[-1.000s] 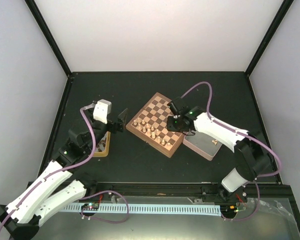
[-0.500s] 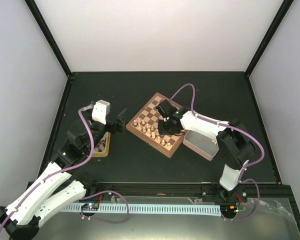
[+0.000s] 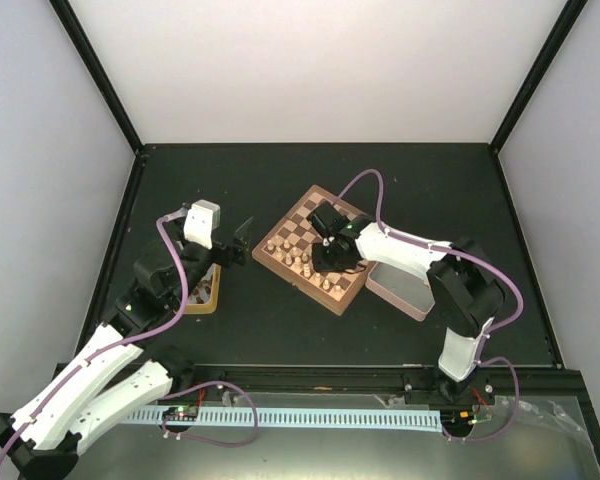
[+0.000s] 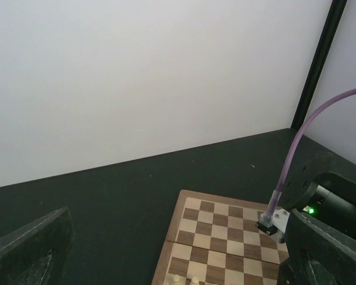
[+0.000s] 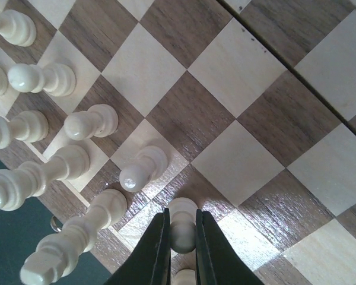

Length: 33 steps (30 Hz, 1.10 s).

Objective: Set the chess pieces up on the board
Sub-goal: Place the chess piece on the chessboard.

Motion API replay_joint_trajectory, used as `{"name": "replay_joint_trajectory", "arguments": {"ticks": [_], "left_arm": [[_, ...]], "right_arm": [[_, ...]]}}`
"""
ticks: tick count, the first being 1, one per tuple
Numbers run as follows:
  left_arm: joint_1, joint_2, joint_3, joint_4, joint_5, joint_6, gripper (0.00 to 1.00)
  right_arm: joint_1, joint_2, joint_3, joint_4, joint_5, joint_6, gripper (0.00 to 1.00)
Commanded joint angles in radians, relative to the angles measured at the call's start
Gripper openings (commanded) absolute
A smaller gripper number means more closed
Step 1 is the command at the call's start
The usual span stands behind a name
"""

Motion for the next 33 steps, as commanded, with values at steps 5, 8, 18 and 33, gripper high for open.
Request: {"name": "replay_joint_trajectory", "arguments": {"ticks": [5, 8, 18, 33], "left_arm": [[0.007, -0.002, 0.001, 0.017, 0.012, 0.001, 0.99], [0.007, -0.003, 0.001, 0.018, 0.018, 0.003, 0.99], [0.006, -0.001, -0.001, 0.021, 0.022, 0.003, 0.99], [0.006, 0.000, 0.001, 0.025, 0.030, 0.007, 0.99]], "right_arm": [[0.008, 0.031, 0.020, -0.014, 0.028, -0.005, 0.10], [0.008, 0.031, 0.024, -0.019, 0.031, -0.005, 0.14], [0.008, 0.020, 0.031, -0.039, 0.051, -0.003, 0.18], [-0.007, -0.154, -0.009, 0.017, 0.080, 0.047, 0.29]]}}
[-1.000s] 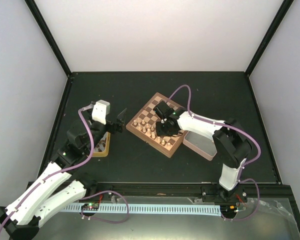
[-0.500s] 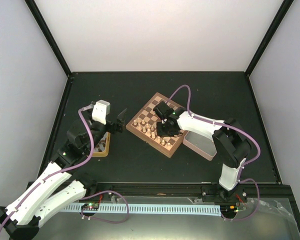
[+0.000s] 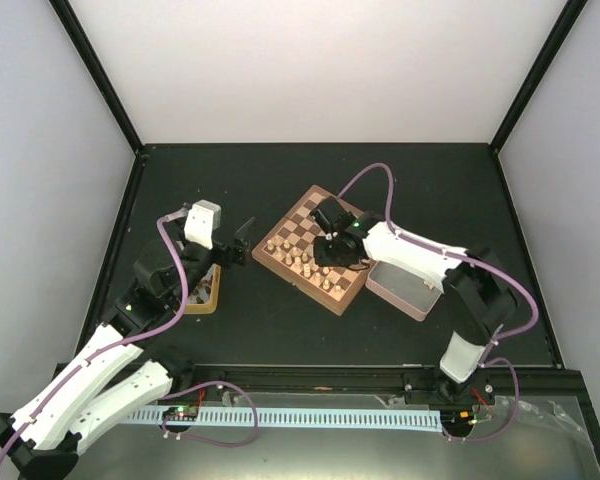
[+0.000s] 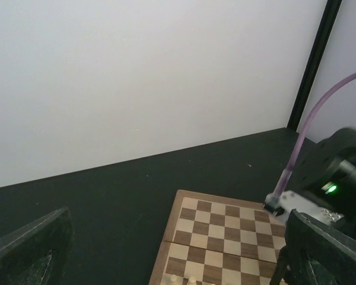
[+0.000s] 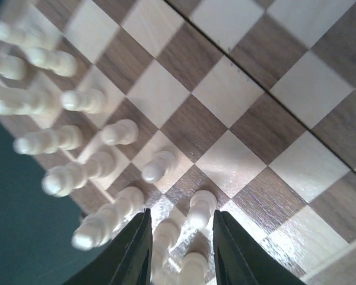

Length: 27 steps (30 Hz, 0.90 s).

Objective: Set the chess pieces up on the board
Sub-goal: Place the chess piece on the chessboard, then pick up the chess piece from the storage box.

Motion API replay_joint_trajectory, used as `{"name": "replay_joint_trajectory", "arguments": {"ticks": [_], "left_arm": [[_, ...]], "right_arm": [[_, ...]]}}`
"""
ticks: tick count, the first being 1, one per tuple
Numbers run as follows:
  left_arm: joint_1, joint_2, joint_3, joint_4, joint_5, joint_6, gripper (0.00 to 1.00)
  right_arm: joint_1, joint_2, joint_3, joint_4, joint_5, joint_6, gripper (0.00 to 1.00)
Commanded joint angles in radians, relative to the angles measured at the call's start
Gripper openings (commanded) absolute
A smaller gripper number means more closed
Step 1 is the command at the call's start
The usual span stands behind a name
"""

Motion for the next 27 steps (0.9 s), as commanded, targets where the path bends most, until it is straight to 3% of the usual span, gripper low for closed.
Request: {"name": "replay_joint_trajectory", "arguments": {"ticks": [1, 10, 15, 21, 27], "left_arm": [[0.006, 0.003, 0.003, 0.023, 0.021, 0.006, 0.99], [0.007, -0.013, 0.072, -0.049, 0.036, 0.045, 0.99], [0.005, -0.031, 0.052, -0.021, 0.004, 0.058, 0.99], [0.007, -0.007, 0.047, 0.008, 0.033, 0.046, 0.99], [0.006, 0.039, 0.038, 0.042, 0.047, 0.038, 0.99]], "right_arm": [[-0.014, -0.142, -0.041, 0.045, 0.058, 0.033, 0.30], [-0.049, -0.394, -0.215, -0.025, 0.309, 0.066, 0.29], [-0.092, -0.583, -0.367, -0.057, 0.457, 0.101, 0.39], [-0.291, -0.709, -0.522, -0.027, 0.410, 0.060, 0.39], [-0.399, -0.612, -0.534, -0.023, 0.368, 0.019, 0.33]]}}
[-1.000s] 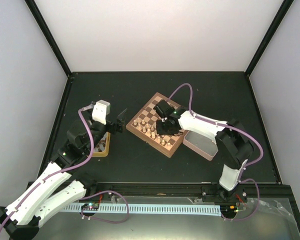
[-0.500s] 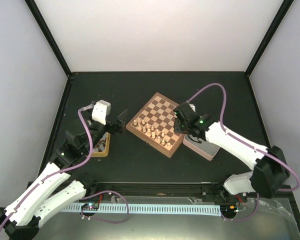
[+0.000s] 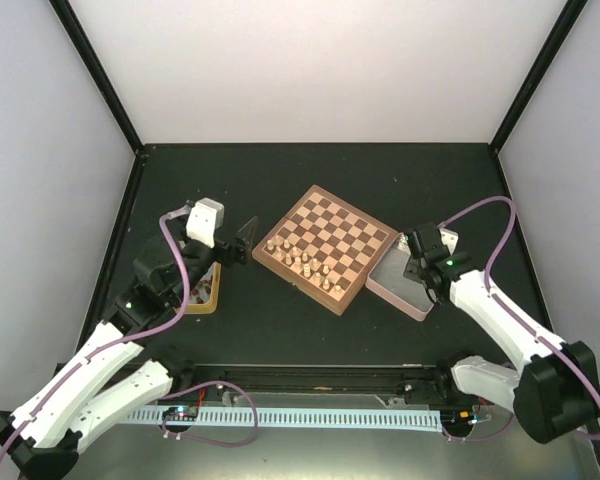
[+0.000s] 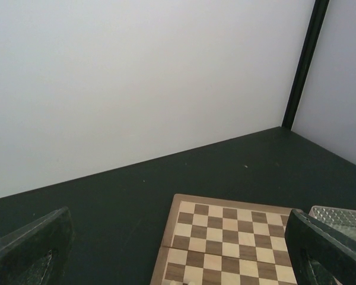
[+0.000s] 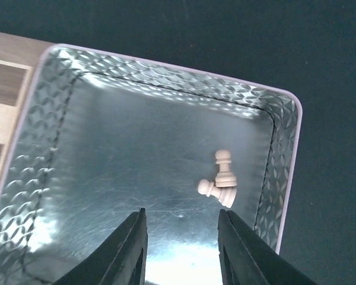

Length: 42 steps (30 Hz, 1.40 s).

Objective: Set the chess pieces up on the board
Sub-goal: Pick up the chess piece from the storage box.

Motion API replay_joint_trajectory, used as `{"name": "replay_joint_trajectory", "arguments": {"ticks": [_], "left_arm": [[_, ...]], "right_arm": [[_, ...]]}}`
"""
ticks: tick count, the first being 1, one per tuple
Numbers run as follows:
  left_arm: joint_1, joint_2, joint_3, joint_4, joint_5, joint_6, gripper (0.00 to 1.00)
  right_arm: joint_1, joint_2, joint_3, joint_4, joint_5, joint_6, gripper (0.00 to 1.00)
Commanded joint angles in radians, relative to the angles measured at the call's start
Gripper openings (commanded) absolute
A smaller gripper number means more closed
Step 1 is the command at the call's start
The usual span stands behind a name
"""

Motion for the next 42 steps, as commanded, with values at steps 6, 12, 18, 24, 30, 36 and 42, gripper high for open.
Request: {"name": "replay_joint_trajectory", "arguments": {"ticks": [6, 12, 18, 24, 30, 36, 42], "left_arm": [[0.007, 0.056, 0.005, 0.056, 0.026, -0.003, 0.99], [0.010, 0.062, -0.003, 0.059, 0.027, -0.003, 0.99], [0.015, 0.059, -0.008, 0.057, 0.023, 0.001, 0.99], [0.018, 0.054, -0.009, 0.055, 0.026, 0.000, 0.99], [0.018, 0.048, -0.012, 0.050, 0.031, -0.008, 0.99], [0.018, 0.046, -0.015, 0.050, 0.037, -0.014, 0.99], [0.018, 0.044, -0.014, 0.049, 0.040, -0.016, 0.99]], "right_arm": [[-0.143, 0.239, 0.016, 0.063, -0.058, -0.071, 0.33], [-0.189, 0.358, 0.054, 0.104, -0.077, -0.086, 0.32], [-0.228, 0.400, 0.064, 0.119, -0.081, -0.083, 0.31], [-0.264, 0.405, 0.037, 0.167, -0.175, -0.081, 0.20], [-0.286, 0.427, 0.035, 0.181, -0.228, -0.078, 0.18], [-0.286, 0.446, 0.041, 0.156, -0.197, -0.095, 0.23], [-0.287, 0.461, 0.045, 0.127, -0.204, -0.126, 0.25]]}}
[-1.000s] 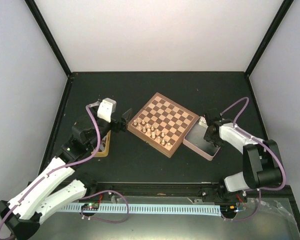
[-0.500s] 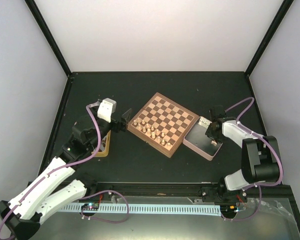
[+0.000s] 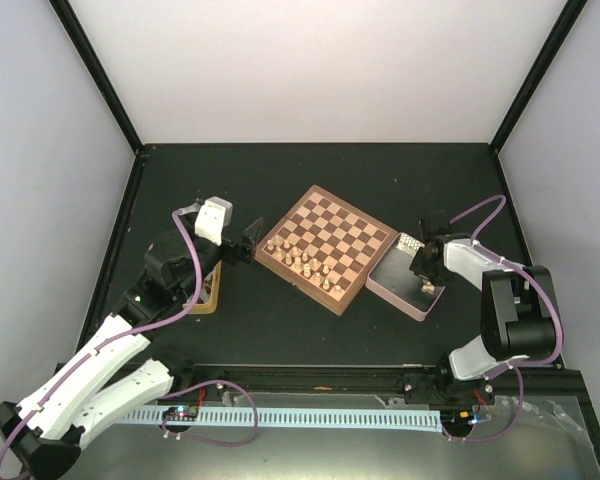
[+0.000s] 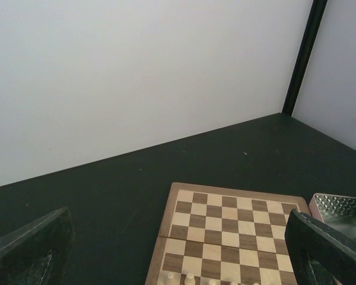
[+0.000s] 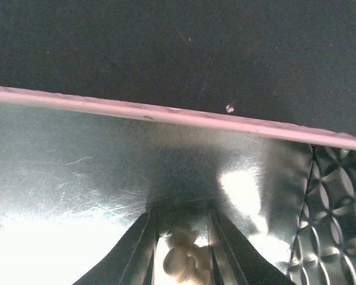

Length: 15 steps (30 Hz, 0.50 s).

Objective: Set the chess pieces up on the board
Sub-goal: Pick up the chess piece from the storage box.

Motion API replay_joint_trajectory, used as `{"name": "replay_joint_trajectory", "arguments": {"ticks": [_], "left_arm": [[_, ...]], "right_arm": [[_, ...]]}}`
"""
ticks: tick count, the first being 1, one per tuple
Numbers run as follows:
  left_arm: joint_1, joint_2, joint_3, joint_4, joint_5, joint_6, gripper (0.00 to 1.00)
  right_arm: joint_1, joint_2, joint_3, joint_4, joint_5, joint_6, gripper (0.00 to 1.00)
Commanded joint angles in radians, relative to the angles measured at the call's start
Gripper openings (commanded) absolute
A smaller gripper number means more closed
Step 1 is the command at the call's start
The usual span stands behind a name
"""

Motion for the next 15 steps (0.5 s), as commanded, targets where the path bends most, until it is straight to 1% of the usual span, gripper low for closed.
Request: {"name": "replay_joint_trajectory", "arguments": {"ticks": [1, 4, 7, 11, 15], "left_arm": [[0.007, -0.013, 0.002, 0.021, 0.015, -0.009, 0.99], [0.007, -0.014, 0.002, 0.023, 0.015, -0.010, 0.99], [0.006, -0.014, 0.002, 0.024, 0.018, -0.011, 0.99], [0.006, -0.020, 0.000, 0.023, 0.012, -0.012, 0.99], [0.006, -0.035, -0.008, 0.030, 0.006, -0.010, 0.99]], "right_arm": [[-0.006, 0.020, -0.001, -0.038, 0.000, -0.030, 0.27], [-0.007, -0.007, 0.000, -0.050, 0.003, -0.044, 0.34], [-0.006, -0.024, -0.001, -0.064, -0.014, -0.060, 0.37], [-0.006, -0.035, -0.026, -0.078, -0.015, -0.058, 0.37], [-0.006, -0.040, -0.039, -0.077, -0.027, -0.040, 0.33]]}}
